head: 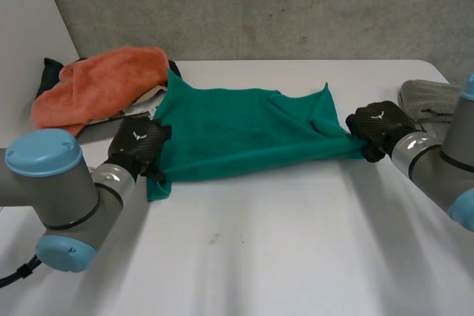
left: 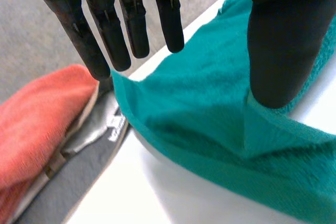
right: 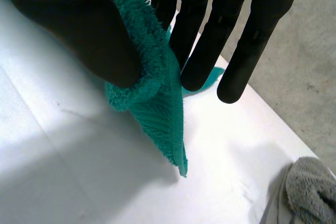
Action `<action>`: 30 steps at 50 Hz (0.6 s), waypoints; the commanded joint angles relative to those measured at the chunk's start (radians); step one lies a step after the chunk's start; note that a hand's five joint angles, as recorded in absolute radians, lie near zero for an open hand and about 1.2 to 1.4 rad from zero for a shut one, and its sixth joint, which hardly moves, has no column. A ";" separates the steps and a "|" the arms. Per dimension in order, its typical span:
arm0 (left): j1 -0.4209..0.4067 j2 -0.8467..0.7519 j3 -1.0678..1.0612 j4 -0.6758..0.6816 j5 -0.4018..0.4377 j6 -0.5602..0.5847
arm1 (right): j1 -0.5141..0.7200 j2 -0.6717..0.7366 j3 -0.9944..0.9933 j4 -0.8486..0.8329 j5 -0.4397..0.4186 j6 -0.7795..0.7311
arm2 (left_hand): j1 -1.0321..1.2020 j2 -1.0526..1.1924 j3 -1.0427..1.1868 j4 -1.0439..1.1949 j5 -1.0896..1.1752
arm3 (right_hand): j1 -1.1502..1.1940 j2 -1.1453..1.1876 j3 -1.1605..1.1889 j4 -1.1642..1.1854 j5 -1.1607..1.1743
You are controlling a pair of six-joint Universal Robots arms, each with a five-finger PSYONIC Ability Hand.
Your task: Fold the laundry.
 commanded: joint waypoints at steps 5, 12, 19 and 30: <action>0.005 0.027 -0.036 -0.089 0.015 -0.047 | -0.028 -0.013 0.013 0.020 -0.001 0.001 | 0.016 0.011 0.007 0.021 0.024 | 0.279 0.227 0.207 0.199 0.247; -0.025 0.025 -0.040 -0.094 0.069 -0.106 | -0.027 -0.027 0.033 0.020 -0.004 0.001 | 0.016 0.011 0.007 0.021 0.024 | 0.279 0.227 0.207 0.199 0.247; -0.075 0.035 -0.028 -0.103 0.077 -0.217 | -0.027 -0.027 0.048 0.013 -0.005 0.001 | 0.019 0.014 0.010 0.024 0.027 | 0.279 0.227 0.207 0.199 0.247; -0.085 -0.021 0.044 -0.119 0.066 -0.217 | -0.027 -0.027 0.055 0.011 -0.005 0.000 | 0.034 0.029 0.024 0.038 0.042 | 0.279 0.227 0.207 0.199 0.247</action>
